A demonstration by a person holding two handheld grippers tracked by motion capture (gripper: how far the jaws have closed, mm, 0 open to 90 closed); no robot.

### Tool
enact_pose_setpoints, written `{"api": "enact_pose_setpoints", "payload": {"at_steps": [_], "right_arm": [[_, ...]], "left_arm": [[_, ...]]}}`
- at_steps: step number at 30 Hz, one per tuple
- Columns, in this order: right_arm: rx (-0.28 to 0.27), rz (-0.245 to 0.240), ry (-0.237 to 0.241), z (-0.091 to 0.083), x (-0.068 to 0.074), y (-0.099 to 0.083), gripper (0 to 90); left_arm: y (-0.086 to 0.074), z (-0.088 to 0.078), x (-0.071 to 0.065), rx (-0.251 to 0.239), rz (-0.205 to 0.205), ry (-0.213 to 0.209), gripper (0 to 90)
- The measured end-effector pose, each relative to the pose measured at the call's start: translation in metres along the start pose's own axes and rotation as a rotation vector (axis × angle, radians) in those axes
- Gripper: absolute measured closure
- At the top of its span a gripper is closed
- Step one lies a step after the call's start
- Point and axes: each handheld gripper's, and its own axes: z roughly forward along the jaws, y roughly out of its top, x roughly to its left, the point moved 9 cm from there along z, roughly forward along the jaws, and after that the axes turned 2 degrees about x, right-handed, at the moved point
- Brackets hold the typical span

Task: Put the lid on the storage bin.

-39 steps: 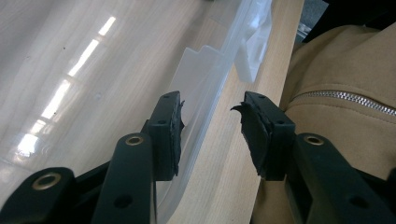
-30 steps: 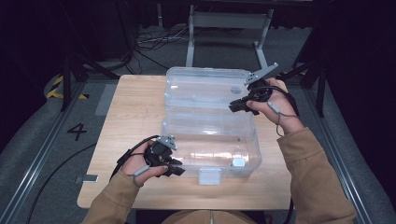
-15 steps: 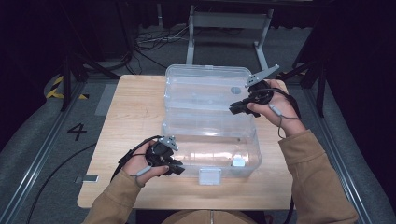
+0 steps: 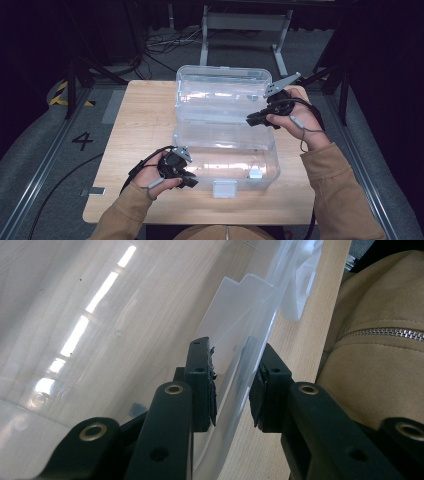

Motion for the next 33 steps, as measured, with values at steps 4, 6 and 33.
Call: {"api": "enact_pose_setpoints", "payload": {"at_steps": [4,6,33], "right_arm": [[0.002,-0.006,0.0,-0.001,0.002,-0.001,81.5],[0.004,-0.008,0.0,-0.001,0.004,-0.001,81.7],[0.011,-0.049,0.004,-0.005,0.02,-0.008,82.5]], "left_arm": [[0.0,0.001,0.0,0.006,0.0,0.008,73.5],[0.0,0.001,0.0,0.006,0.0,0.009,73.5],[-0.001,0.002,0.0,0.062,0.0,0.04,73.4]]}}
